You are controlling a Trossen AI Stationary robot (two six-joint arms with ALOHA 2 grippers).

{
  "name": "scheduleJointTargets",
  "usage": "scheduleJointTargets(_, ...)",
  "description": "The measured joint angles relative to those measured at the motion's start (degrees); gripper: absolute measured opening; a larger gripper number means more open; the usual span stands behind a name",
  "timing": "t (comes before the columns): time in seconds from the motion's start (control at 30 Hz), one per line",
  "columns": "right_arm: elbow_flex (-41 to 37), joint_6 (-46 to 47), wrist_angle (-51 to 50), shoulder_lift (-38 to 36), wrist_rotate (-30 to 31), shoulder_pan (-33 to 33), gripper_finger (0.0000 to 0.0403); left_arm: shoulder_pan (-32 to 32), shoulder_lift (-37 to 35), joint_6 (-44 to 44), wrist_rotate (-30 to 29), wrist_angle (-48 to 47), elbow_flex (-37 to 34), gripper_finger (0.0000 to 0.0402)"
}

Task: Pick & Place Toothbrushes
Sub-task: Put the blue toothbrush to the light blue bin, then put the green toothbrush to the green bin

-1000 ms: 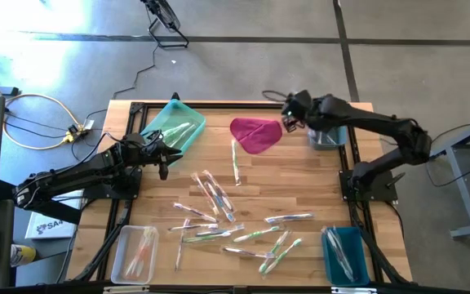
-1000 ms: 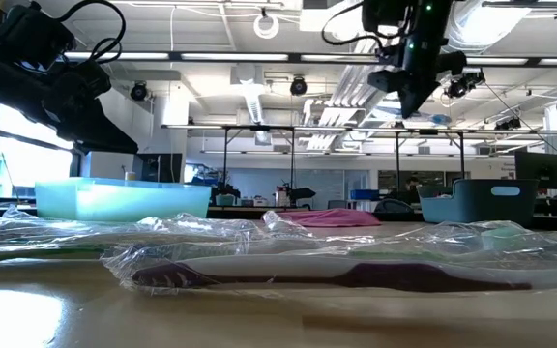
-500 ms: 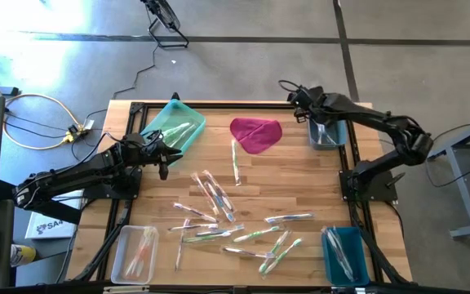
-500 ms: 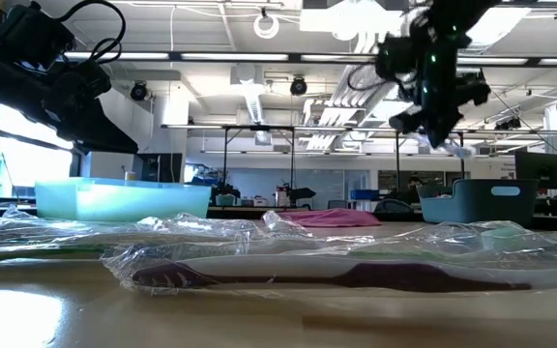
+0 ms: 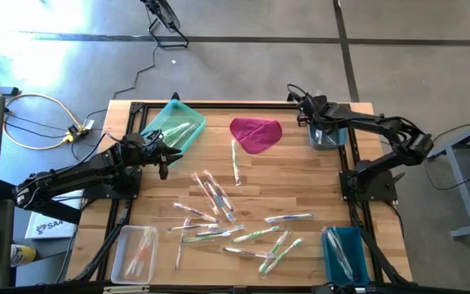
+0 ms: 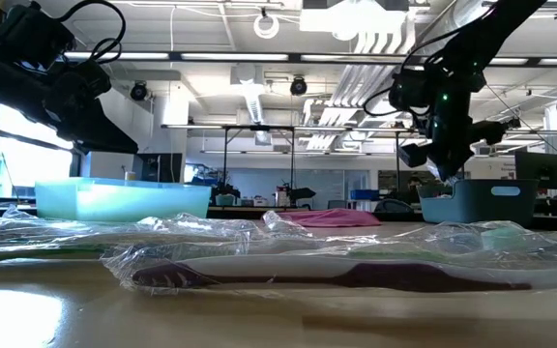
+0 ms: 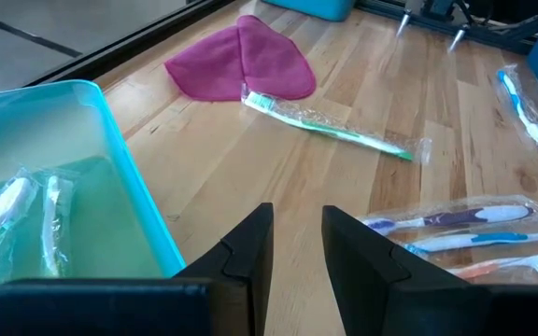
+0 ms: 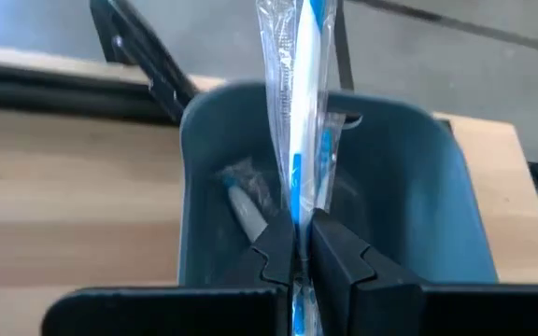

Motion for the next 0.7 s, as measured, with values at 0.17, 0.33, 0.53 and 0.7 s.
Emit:
scheduleJointTargets(0.17, -0.07, -0.06, -0.03, 0.00, -3.38, -0.05, 0.0027, 0.00, 0.00, 0.26, 0.01, 0.00, 0.00, 0.0093)
scheduleJointTargets(0.33, -0.07, 0.06, -0.09, 0.00, -3.40, -0.05, 0.0064, 0.00, 0.00, 0.41, 0.02, 0.00, 0.00, 0.0093)
scheduleJointTargets(0.53, -0.07, 0.00, -0.40, 0.00, -3.40, -0.05, 0.0113, -0.01, 0.00, 0.41, 0.03, 0.00, 0.00, 0.0093)
scheduleJointTargets(0.7, -0.07, -0.74, -1.23, 0.00, -3.94, -0.05, 0.0136, 0.00, 0.00, 0.41, 0.16, 0.00, 0.00, 0.0093)
